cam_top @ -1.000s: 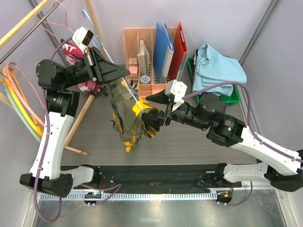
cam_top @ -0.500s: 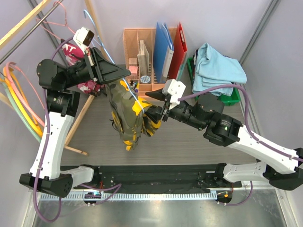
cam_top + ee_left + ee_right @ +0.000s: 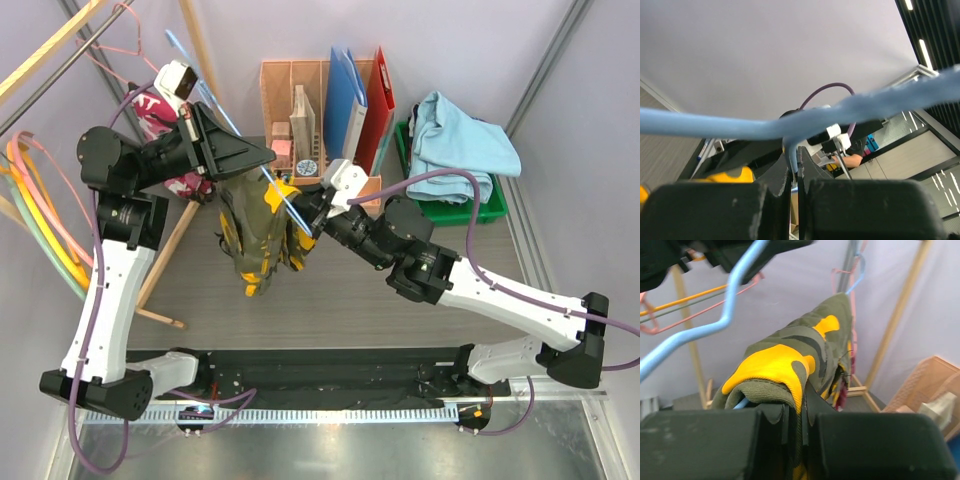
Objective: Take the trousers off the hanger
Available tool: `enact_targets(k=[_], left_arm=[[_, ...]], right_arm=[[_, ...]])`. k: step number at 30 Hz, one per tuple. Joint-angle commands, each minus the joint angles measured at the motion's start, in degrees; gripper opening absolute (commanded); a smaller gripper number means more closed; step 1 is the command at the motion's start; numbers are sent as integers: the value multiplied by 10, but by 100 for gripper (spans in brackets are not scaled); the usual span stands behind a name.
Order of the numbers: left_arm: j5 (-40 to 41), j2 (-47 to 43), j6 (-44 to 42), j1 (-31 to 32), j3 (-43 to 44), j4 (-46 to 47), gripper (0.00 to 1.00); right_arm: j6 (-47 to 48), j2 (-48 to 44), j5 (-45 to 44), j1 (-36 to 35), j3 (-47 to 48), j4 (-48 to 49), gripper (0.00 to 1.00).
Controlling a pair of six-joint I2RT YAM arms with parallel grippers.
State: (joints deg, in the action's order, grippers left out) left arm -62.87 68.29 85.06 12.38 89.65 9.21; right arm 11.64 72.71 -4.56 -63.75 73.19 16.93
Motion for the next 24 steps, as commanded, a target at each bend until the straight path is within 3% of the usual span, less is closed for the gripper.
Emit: enact_targets(k=[1, 10, 14, 24], left_arm=[[-1, -37, -22, 7, 9, 26, 0], [16, -37, -142, 2, 25, -142, 0], [18, -32, -147, -1, 27, -147, 0], [16, -25, -156, -10, 8, -157, 0]], right_arm=[[9, -42, -145, 3, 15, 132, 1], [22, -68, -168, 3, 106, 59, 1], [44, -68, -185, 2, 161, -50, 1], [44, -107, -280, 2, 179, -51, 1]])
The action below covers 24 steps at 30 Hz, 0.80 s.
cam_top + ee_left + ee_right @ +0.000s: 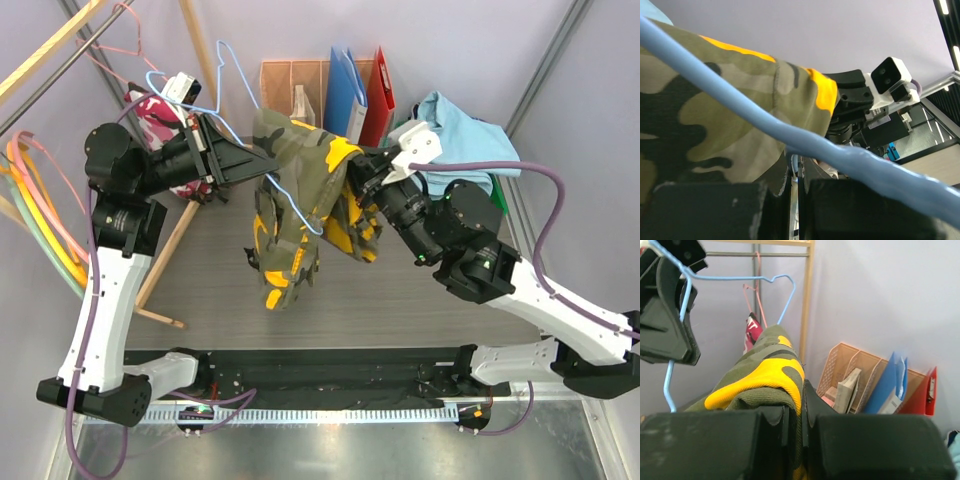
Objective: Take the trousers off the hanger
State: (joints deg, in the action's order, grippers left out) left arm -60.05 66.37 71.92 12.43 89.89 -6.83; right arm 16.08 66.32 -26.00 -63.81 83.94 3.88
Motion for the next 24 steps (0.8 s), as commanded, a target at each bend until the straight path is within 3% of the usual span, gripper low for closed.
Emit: enact_targets(k=[1, 6, 11, 17, 24], left_arm=[[-11, -5, -25, -11, 5, 2, 0], [-10, 0, -24, -12, 2, 2, 0], [-6, -4, -27, -12, -20, 1, 0], [-5, -12, -29, -12, -45, 1, 0], [12, -18, -35, -12, -67, -13, 0]], right_arm=[[-3, -43, -72, 3, 86, 76, 1], [3, -37, -85, 3, 116, 88, 1], [41, 0, -72, 3, 205, 91, 1], [83, 63, -28, 3, 303, 147, 1], [67, 121, 31, 3, 402, 193, 1]])
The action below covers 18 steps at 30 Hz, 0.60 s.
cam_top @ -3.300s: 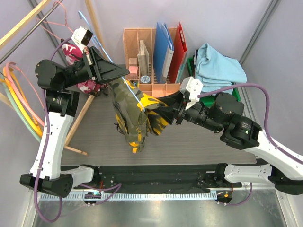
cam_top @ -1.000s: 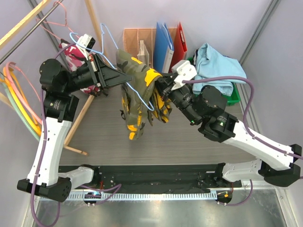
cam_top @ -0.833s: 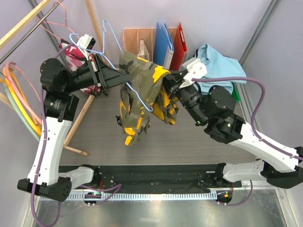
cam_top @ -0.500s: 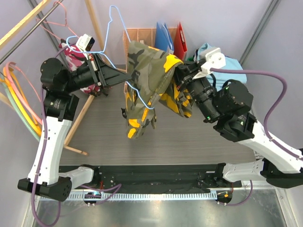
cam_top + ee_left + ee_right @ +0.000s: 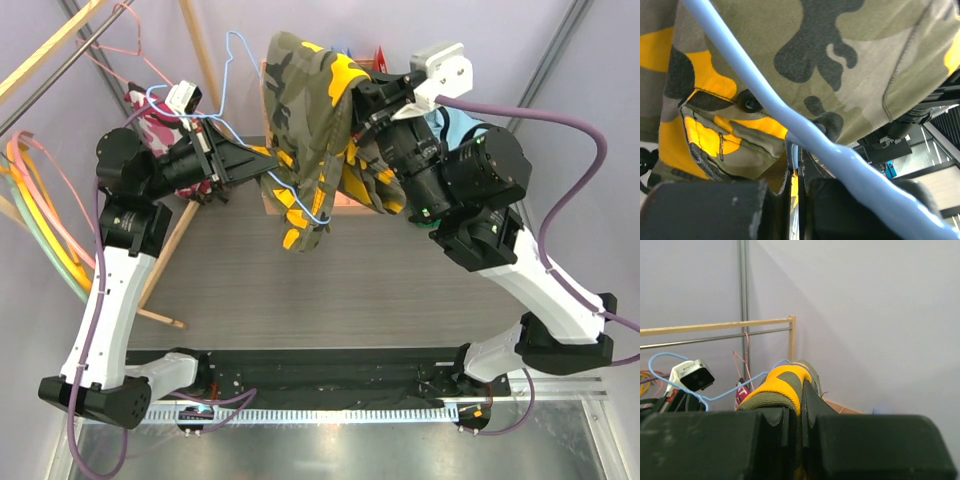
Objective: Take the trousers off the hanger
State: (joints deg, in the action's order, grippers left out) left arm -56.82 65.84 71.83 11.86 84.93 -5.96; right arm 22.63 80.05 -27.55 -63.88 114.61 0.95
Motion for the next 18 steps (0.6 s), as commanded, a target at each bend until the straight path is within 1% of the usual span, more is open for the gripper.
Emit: enact_targets(k=[1, 7, 12, 16, 18], left_arm=[[-22, -13, -42, -6, -22, -27, 0], [-14, -19, -75, -6, -56, -71, 0], [-11, -12, -86, -6, -90, -75, 0], [-14, -5, -114, -6, -89, -107, 0], [-12, -5, -140, -6, -84, -128, 0]], right_arm=[[3, -11, 54, 3, 114, 228, 1], [40, 19, 76, 4, 163, 271, 1], [64, 47, 110, 3, 201, 302, 1], [121, 70, 125, 3, 239, 312, 1], [146, 68, 123, 3, 230, 317, 1]])
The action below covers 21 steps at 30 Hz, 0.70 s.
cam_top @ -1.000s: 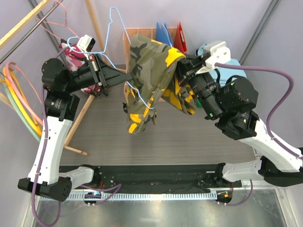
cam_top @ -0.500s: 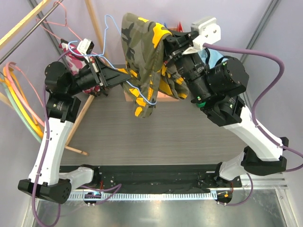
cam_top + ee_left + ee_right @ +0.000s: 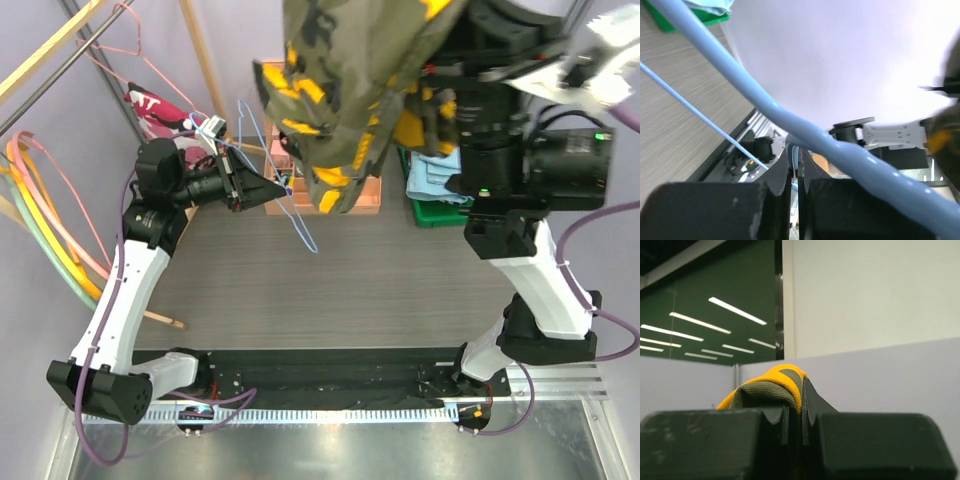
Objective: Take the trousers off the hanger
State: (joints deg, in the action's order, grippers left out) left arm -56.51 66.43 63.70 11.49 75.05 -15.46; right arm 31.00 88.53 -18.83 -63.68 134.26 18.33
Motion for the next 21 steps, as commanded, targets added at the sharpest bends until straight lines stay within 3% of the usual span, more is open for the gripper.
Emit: enact_targets(k=[1, 5, 9, 16, 21], left_arm=[[-17, -13, -68, -2, 17, -53, 0], [-5, -24, -133, -2, 34, -137, 0], [3, -53, -158, -2, 28, -176, 0], [2, -95, -158, -1, 19, -177, 0], [-8, -118, -158, -1, 7, -171, 0]], right_arm=[[81, -22, 34, 1, 24, 145, 1], [160, -80, 1, 1, -92, 182, 1], [230, -206, -66, 1, -318, 238, 1], [281, -377, -306, 1, -630, 361, 1], [299, -418, -430, 14, -795, 402, 1]])
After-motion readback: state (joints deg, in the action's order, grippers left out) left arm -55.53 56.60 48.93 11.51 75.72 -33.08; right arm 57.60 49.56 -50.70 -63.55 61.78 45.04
